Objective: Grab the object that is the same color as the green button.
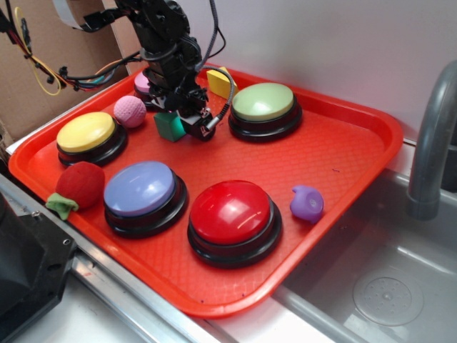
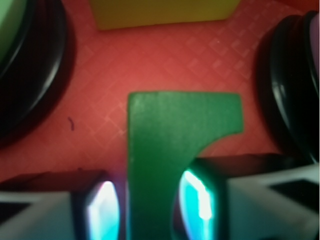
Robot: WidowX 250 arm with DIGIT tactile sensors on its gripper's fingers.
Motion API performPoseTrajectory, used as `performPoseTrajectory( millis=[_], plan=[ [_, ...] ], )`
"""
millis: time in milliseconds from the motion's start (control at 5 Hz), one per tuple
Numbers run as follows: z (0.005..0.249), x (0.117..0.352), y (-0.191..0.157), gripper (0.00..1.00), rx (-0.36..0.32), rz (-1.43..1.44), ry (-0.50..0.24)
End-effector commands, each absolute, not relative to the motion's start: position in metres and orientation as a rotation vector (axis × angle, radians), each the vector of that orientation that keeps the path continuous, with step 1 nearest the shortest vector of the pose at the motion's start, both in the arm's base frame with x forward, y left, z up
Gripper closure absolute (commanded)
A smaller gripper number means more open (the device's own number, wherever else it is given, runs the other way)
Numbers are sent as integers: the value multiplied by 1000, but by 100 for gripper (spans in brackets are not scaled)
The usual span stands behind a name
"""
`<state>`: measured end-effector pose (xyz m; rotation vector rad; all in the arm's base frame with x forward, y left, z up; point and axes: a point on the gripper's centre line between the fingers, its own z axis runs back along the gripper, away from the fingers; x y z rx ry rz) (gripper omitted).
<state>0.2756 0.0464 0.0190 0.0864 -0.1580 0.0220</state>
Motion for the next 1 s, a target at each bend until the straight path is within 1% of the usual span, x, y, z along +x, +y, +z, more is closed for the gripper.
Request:
performPoseTrajectory(
  millis=[0, 200, 400, 600, 800],
  plan=[
    [86, 282, 46, 100, 89, 32, -134],
    [136, 274, 35, 100, 75, 86, -114],
    [180, 261, 15, 100, 28, 119, -151],
    [204, 246, 6, 100, -44, 120, -171],
    [202, 241, 12, 100, -73, 106, -116]
  ],
)
